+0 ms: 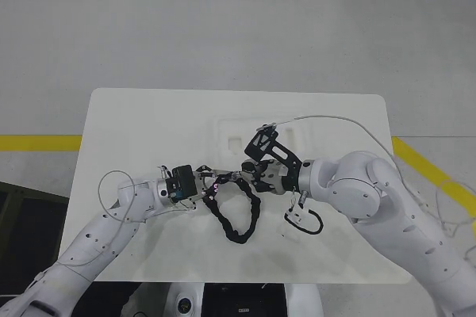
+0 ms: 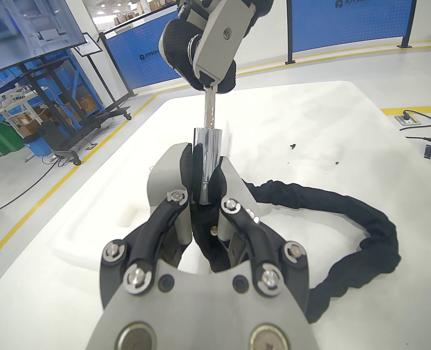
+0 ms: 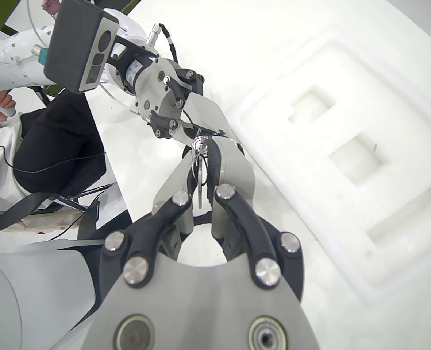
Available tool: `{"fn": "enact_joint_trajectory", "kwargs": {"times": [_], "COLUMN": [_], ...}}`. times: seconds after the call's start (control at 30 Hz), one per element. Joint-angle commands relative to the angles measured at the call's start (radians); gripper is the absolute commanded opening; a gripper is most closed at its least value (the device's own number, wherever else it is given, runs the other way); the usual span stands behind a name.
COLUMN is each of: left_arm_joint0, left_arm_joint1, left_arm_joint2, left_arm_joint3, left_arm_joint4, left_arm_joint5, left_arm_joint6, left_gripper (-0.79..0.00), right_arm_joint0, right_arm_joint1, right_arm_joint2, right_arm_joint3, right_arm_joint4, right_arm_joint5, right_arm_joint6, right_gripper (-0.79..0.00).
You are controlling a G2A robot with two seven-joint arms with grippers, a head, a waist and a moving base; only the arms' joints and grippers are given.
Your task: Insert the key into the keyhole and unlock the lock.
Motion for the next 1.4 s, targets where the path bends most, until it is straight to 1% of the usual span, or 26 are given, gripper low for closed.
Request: {"fn": "enact_joint_trajectory", "kwargs": {"times": [0.0,0.27,0.77,1.07,1.37], "left_arm_joint0": [0.002,0.005,0.015,0.019,0.023], "left_arm_joint1": [-0.001,-0.005,-0.010,-0.012,-0.014], "left_arm_joint2": [-0.002,-0.009,-0.026,-0.029,-0.034], "left_arm_joint3": [0.002,0.001,-0.001,-0.010,-0.010], "left_arm_joint4": [-0.007,-0.014,-0.020,-0.002,0.006], "left_arm_joint5": [-0.001,-0.004,-0.003,-0.007,-0.006], "left_arm_joint6": [-0.001,-0.010,-0.009,0.002,0.021], "left_gripper": [-0.785,-0.785,-0.785,-0.785,-0.785], "right_arm_joint0": [0.003,0.002,0.003,-0.006,-0.001], "right_arm_joint1": [-0.002,-0.011,-0.028,-0.035,-0.044], "right_arm_joint2": [-0.002,-0.012,-0.018,-0.006,-0.004], "right_arm_joint3": [0.000,-0.010,0.024,0.052,0.102], "right_arm_joint4": [-0.012,-0.044,-0.051,-0.018,0.050], "right_arm_joint5": [0.013,0.053,0.060,0.023,-0.021], "right_arm_joint6": [0.003,0.006,-0.016,-0.033,-0.030], "right_gripper": [-0.785,-0.785,-0.785,-0.785,-0.785]}}
